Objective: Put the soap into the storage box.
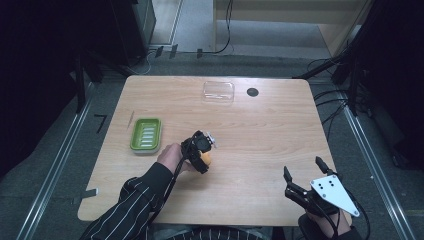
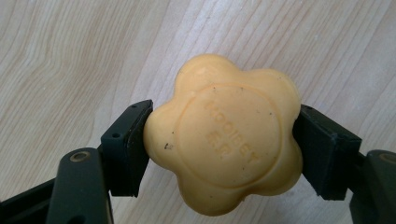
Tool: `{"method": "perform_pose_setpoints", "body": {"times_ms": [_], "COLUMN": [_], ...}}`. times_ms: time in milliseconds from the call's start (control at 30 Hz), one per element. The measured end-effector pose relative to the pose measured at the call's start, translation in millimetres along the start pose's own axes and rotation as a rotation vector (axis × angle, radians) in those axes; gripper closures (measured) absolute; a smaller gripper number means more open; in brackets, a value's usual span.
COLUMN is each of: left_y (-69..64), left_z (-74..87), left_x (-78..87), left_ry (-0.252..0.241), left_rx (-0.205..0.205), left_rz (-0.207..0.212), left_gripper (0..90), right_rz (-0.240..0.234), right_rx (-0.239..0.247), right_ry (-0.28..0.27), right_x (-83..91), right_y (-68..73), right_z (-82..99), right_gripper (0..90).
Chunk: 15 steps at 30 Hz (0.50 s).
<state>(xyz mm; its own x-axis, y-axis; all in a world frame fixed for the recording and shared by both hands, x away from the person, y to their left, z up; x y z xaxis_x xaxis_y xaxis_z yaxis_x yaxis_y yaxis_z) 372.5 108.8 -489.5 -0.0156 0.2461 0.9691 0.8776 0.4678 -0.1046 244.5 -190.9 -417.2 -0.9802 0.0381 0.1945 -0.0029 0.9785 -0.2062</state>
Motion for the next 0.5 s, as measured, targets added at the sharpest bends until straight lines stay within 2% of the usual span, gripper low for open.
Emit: {"method": "perform_pose_setpoints", "body": {"times_ms": [500], "left_y": [6.3], "left_z": [15.1], "left_x": [12.8], "left_ry": [-0.015], "left_rx": [0.033], "left_rz": [-0.012], "left_gripper": [27.4], "right_rz": [0.000], "right_rx": [-0.003], "right_ry": [0.000], "right_x": [0.6], "right_y": [0.9], "right_z": [-0.4], "right_gripper": [13.3]}}
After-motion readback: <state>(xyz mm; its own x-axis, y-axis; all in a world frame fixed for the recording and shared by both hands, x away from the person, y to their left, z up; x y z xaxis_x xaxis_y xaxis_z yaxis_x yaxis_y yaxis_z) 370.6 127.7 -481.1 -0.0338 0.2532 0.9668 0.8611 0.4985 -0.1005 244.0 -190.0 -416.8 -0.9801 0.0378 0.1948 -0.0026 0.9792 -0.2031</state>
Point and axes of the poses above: each handheld gripper's, and its own axes: x roughly backward along the jaws, z roughly out of its underside, y roughly to its left, the point moved 5 cm from there along -x, roughly forward along the jaws, and after that the axes turned 13 degrees about z, right-handed, at the moved point
